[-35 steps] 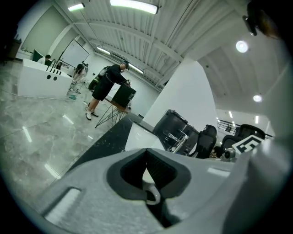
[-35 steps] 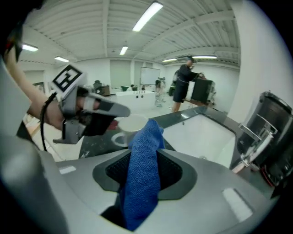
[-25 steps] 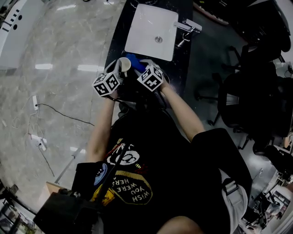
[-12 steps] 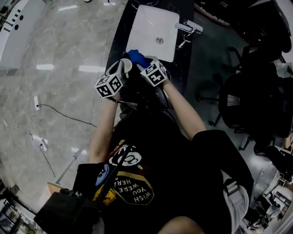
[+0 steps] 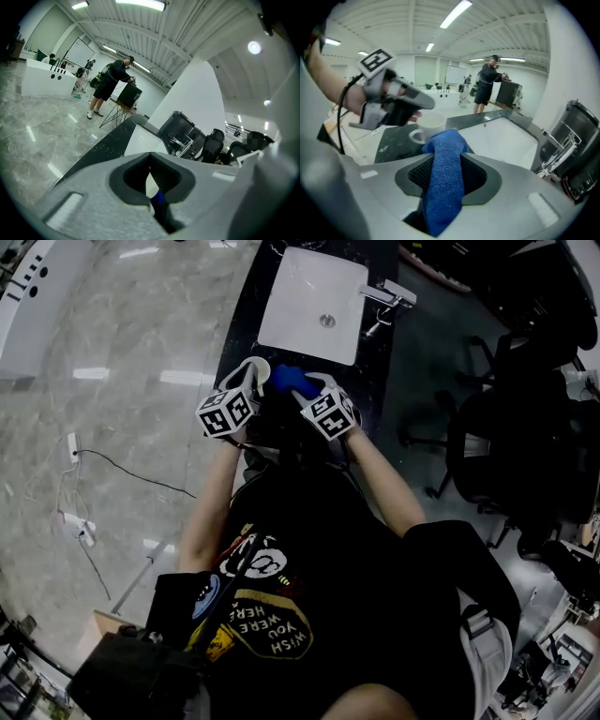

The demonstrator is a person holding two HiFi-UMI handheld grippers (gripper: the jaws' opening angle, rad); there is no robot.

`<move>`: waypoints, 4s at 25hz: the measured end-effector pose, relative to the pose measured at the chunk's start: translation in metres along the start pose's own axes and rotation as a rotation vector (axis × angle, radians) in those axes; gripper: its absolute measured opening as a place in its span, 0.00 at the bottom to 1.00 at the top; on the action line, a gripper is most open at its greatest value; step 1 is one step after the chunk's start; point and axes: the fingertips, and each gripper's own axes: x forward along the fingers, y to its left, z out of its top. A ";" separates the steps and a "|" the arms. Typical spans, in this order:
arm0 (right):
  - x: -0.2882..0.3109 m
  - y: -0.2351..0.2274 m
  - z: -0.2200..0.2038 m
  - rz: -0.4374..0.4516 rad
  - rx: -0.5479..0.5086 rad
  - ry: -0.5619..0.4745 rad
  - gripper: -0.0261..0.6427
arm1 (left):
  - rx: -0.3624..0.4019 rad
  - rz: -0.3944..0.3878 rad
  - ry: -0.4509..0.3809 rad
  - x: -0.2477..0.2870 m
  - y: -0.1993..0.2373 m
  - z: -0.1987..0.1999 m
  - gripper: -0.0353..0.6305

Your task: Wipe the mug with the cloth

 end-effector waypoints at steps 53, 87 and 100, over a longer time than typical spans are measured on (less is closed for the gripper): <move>0.012 -0.029 0.051 0.057 0.019 -0.134 0.27 | -0.048 0.059 -0.057 -0.015 0.032 0.013 0.06; 0.029 -0.033 0.040 0.109 0.059 -0.104 0.27 | -0.133 0.095 -0.022 -0.025 0.045 -0.019 0.06; -0.014 0.025 0.040 0.250 -0.020 -0.160 0.27 | -0.155 0.092 -0.027 -0.038 0.037 -0.032 0.06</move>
